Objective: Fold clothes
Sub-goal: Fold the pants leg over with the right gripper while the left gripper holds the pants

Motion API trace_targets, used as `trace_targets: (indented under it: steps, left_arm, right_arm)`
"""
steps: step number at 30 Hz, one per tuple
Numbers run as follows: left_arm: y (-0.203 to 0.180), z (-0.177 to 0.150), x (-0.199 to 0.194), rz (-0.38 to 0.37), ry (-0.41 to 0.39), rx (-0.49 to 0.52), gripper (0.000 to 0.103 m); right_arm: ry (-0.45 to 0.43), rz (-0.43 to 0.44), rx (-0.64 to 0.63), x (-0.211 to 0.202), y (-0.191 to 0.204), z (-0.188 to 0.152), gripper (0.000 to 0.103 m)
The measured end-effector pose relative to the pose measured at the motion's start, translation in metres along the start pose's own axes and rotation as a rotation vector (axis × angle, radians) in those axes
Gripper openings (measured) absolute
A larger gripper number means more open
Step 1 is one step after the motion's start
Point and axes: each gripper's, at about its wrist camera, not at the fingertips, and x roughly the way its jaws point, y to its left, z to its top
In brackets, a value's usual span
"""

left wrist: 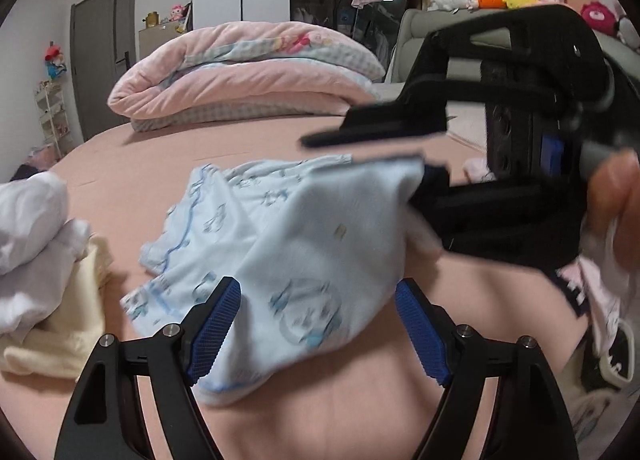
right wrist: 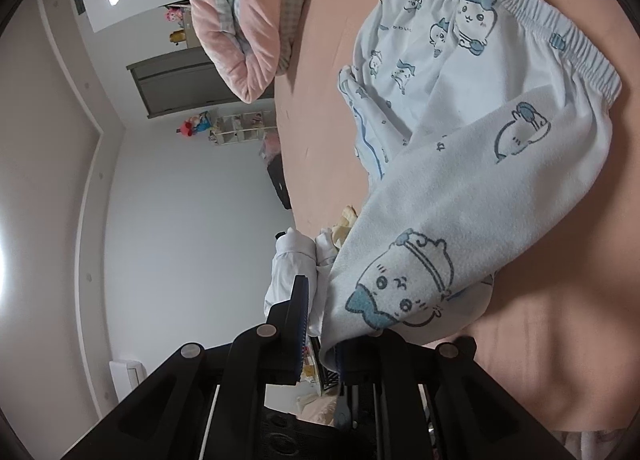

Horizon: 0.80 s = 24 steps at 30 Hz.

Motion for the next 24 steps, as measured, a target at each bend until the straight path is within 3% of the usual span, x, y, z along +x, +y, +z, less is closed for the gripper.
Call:
trace_targets:
  steps: [7, 15, 18, 24]
  left_arm:
    - [-0.019, 0.016, 0.021, 0.053, -0.014, 0.005, 0.079]
    - [-0.018, 0.022, 0.037, 0.196, -0.005, -0.059, 0.079]
    - [-0.010, 0.019, 0.043, 0.257, 0.051, -0.072, 0.079]
    - [0.010, 0.009, 0.034, 0.256, 0.109, -0.152, 0.076]
  right_arm:
    - [0.003, -0.052, -0.028, -0.004, 0.008, 0.002, 0.012]
    - [-0.019, -0.047, -0.031, -0.013, 0.008, 0.004, 0.012]
    - [-0.028, -0.043, -0.034, -0.018, 0.007, 0.005, 0.012]
    - [-0.041, -0.058, -0.047, -0.024, 0.005, 0.004, 0.012]
